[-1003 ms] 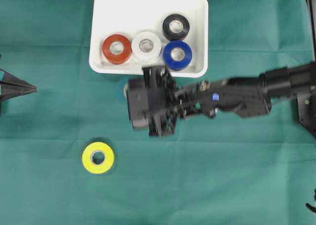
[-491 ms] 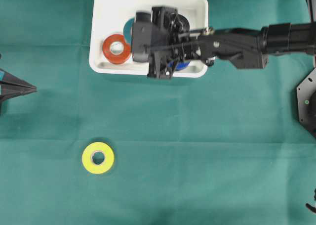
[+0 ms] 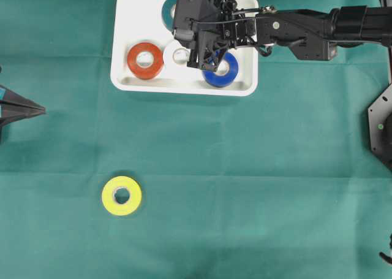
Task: Put the tape into the white case with the right arm.
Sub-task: 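Lift the teal roll into the tray's upper left and release, then withdraw the open right gripper to the right edge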
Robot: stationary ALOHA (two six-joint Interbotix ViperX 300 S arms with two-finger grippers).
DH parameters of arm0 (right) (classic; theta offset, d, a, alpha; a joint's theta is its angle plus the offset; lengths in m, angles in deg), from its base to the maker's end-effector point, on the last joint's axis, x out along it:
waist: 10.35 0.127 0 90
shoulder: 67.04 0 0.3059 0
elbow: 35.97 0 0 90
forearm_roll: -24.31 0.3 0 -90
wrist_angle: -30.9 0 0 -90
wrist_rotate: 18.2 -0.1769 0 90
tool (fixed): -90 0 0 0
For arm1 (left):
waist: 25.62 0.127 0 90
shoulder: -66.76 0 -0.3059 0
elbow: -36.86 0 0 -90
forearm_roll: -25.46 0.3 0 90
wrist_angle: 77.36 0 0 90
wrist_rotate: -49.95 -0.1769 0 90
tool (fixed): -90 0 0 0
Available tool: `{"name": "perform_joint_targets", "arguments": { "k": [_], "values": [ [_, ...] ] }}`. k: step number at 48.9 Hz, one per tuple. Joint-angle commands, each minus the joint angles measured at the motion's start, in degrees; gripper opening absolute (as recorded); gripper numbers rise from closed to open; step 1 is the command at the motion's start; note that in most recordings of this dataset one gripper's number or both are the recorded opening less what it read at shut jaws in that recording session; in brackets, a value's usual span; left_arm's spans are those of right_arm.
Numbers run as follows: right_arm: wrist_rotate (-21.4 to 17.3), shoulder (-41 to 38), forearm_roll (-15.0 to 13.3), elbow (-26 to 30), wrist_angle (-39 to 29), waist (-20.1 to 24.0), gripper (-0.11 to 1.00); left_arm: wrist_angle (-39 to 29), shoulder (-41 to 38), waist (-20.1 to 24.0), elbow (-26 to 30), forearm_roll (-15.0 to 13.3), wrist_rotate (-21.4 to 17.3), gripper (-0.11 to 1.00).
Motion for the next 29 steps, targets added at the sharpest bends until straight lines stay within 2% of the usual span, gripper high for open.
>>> {"name": "perform_joint_targets", "arguments": {
  "k": [1,16,18,22,29],
  "values": [
    [-0.09,2.2,-0.18,0.44,0.53,-0.26,0.0,0.53,-0.44,0.09,0.79,-0.09,0.09,0.01],
    [0.0,1.58,-0.18,0.09,0.44,-0.35,0.02,0.53,-0.44,0.09,0.7,-0.09,0.09,0.01],
    [0.0,1.49,-0.18,0.18,0.53,-0.35,0.08,0.44,-0.44,0.0,0.7,-0.09,0.09,0.01],
    [0.0,1.58,-0.18,0.35,0.44,-0.35,0.28,0.53,-0.44,0.09,0.7,-0.09,0.09,0.01],
    [0.0,1.58,-0.18,0.09,0.53,-0.35,0.71,0.53,-0.35,0.09,0.7,-0.09,0.09,0.01]
  ]
}}
